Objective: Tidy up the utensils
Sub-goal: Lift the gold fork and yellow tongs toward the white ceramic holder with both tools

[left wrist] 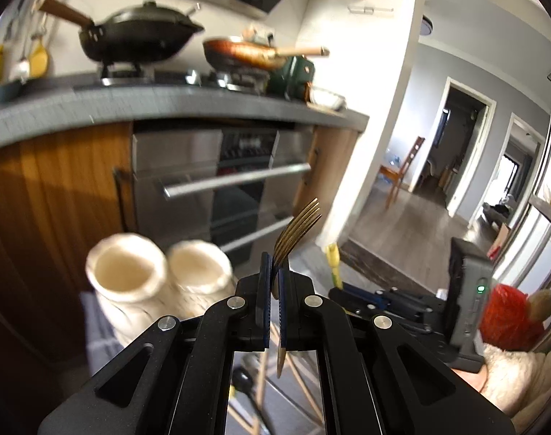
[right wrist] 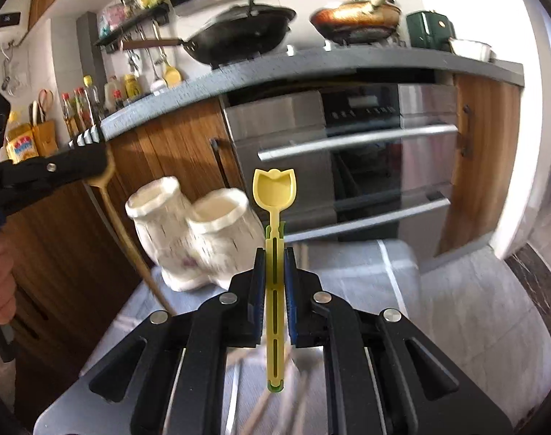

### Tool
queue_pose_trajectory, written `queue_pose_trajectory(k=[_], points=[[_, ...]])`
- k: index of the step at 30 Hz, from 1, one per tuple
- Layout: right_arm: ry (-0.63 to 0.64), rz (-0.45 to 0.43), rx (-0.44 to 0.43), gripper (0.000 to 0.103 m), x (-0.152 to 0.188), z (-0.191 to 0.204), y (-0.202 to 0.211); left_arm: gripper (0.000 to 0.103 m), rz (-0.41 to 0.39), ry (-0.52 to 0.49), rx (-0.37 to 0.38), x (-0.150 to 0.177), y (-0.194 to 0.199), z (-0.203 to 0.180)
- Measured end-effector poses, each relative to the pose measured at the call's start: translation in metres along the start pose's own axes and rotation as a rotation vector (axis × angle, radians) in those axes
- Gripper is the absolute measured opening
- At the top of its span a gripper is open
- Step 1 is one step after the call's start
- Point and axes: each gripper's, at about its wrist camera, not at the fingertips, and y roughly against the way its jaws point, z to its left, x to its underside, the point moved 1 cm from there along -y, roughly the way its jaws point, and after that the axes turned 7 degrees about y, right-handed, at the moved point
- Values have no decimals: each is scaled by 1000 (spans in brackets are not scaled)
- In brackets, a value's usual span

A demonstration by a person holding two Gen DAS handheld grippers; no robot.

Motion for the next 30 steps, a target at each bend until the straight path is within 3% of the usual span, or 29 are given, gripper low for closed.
queue_pose_trajectory(k=[9,16,20,24,30], points=[[-36,-124,-85,10,-60,13,-48,4,-141,-40,-125,-72,44,23],[-68,-152,-118,10,-78,21,-89,4,-205,-19,-232,-98,48,55],[-43,-189,-83,10,-80,26,-107,4,-191,-25,-280,-95,28,71],[-29,-165,-47,10,-77,28,-130,4,-131,-22,-287,-82,2,86],[26,-136,-75,10,-66,38,-144,4,-25,22,-270,-58,-35,111]])
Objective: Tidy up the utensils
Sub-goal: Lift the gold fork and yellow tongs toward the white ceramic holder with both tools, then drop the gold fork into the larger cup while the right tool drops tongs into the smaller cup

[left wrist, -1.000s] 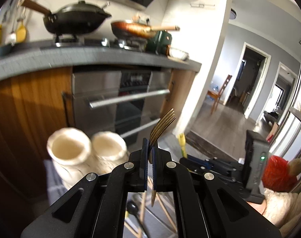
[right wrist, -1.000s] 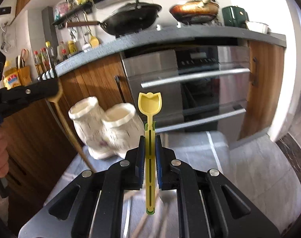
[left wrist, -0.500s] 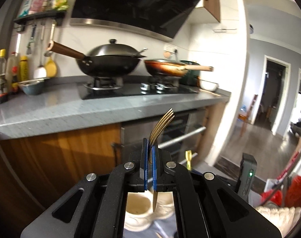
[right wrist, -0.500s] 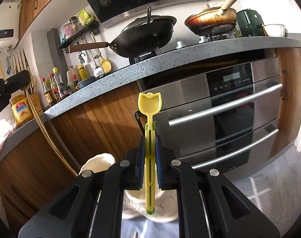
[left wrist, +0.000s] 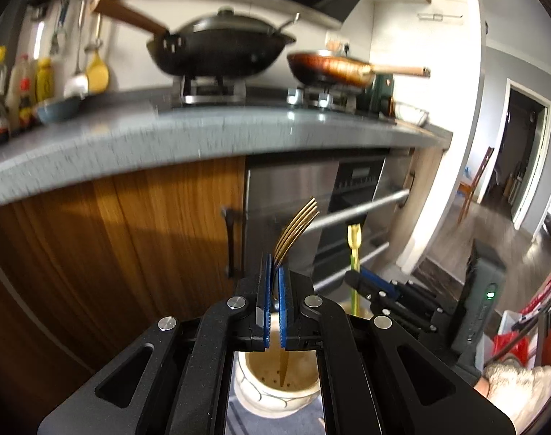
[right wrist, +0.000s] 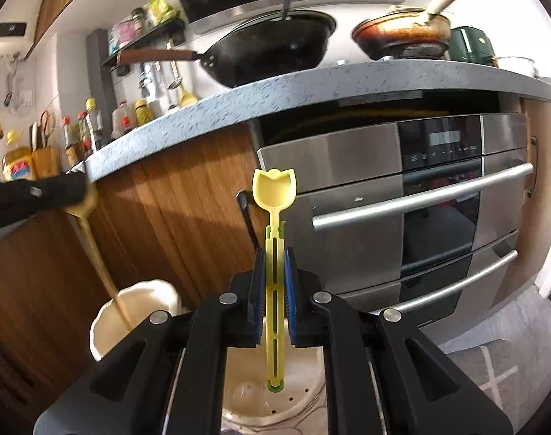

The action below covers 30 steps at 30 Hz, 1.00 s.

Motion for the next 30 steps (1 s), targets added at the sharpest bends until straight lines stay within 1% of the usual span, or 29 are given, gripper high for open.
queue_pose_trajectory(k=[3,5,11,15,18,20,22,26,28,30], points=[[20,29,-38,10,7,2,0,4,49,0,4,13,-15,5],[32,48,-50,10,11,4,-1,4,68,1,6,20,-20,7],[30,89,-50,10,22,4,-5,4,66,-7,9,27,-20,5],[28,123,-43,10,27,5,-10,4,71,1,-6,24,-24,8],[20,129,-47,10,27,4,-10,4,76,3,-16,21,-29,10],[11,132,-50,14,25,3,-9,4,78,3,-27,19,-31,12],[8,121,-57,25,25,3,-6,4,79,4,-29,19,-32,13],[25,114,-50,32,24,4,-4,4,78,4,-34,19,-32,13],[26,109,-51,40,24,5,-2,4,81,8,-35,18,-33,15],[28,107,-49,45,24,6,-1,4,87,10,-40,17,-35,17]])
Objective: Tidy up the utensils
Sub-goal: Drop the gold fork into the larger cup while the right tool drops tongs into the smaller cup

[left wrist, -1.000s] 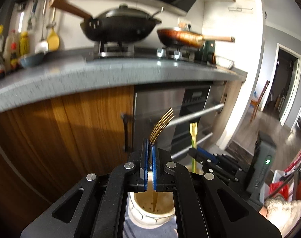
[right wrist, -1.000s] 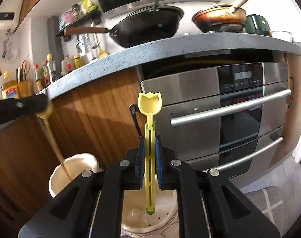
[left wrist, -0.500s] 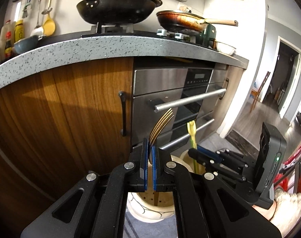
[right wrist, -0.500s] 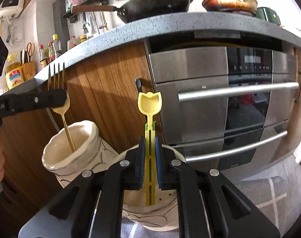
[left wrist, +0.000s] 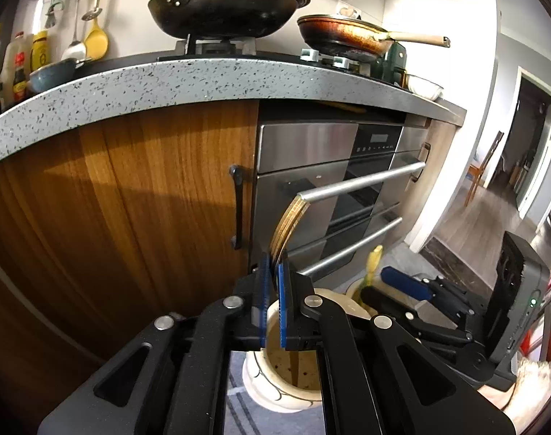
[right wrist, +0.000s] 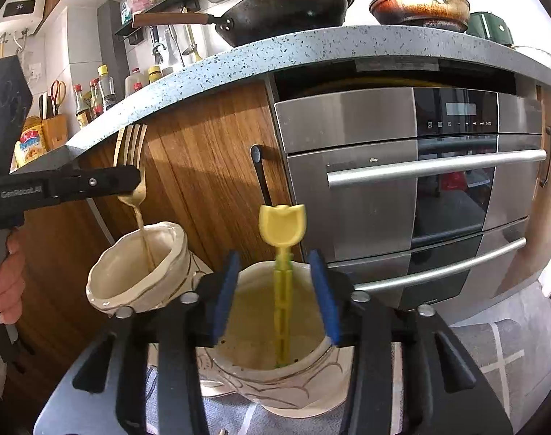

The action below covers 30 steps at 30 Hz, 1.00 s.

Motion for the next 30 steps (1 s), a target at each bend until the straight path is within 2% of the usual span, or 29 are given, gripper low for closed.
queue_pose_trajectory(k=[3,5,10,14,19,20,21,25,30], points=[[-5,-6,-1,51,0,-1,5,7,8,11,-8,-2,-3,3],[-14,-9,2,54,0,-3,10,22,12,24,-3,-2,-3,6],[-42,-15,14,60,2,-10,33,27,13,28,-22,1,0,7],[-67,-6,38,69,4,-16,54,47,-9,25,-58,6,13,5],[-55,-21,116,89,8,-18,93,67,-37,4,-88,19,39,-3],[-50,-31,131,91,9,-18,104,79,-52,-8,-107,25,48,-6],[-48,-35,140,98,9,-18,110,83,-64,-17,-119,29,53,-9],[-36,-63,209,98,13,-18,144,91,-93,-78,-167,56,77,-23],[-46,-27,256,98,27,-23,172,93,-77,-124,-198,94,92,-36]])
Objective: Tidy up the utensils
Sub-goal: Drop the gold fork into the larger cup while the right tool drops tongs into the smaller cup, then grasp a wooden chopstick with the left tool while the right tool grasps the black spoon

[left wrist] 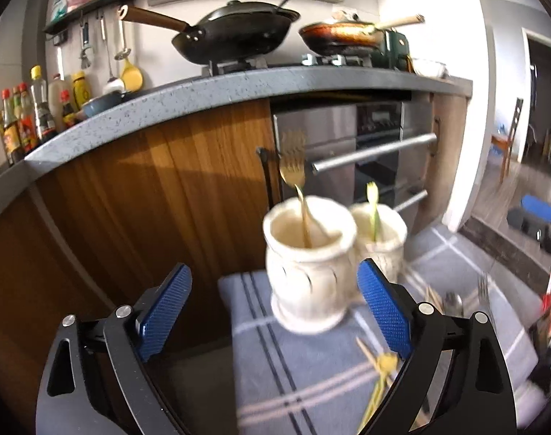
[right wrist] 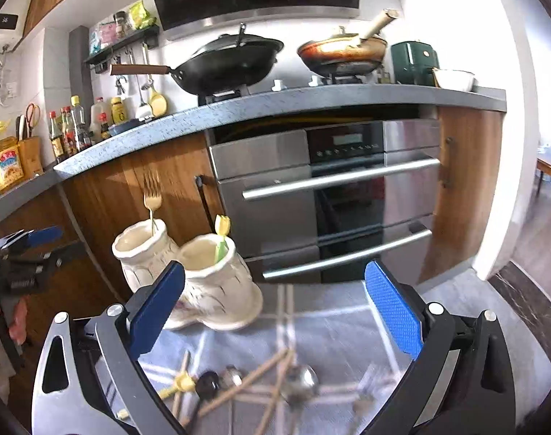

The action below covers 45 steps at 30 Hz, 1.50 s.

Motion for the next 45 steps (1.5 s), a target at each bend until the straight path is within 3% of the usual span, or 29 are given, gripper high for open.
queue_pose_trajectory(k=[5,10,17,21,23,25,28,31,34,45], points=[[9,46,34,98,21,-3,11,93,40,-2,15,32,10,-10],[14,137,-18,98,49,12,5,94,104,70,70,71,10,-7],[126,255,-82,98,86,68,-14,94,174,121,-12,119,-11,6],[172,293,-90,97,100,88,-30,94,191,139,-13,132,-16,10],[167,317,-92,88,102,90,-40,94,205,140,-7,137,-18,11],[152,345,-87,69,104,90,-52,94,206,138,-1,139,-18,11],[131,368,-93,49,106,92,-65,94,205,130,9,142,-18,8],[123,392,-86,36,107,92,-79,94,214,120,16,145,-21,6],[109,412,-89,30,108,91,-90,94,223,130,25,147,-23,8],[120,444,-110,22,109,95,-107,94,242,146,41,148,-30,13]])
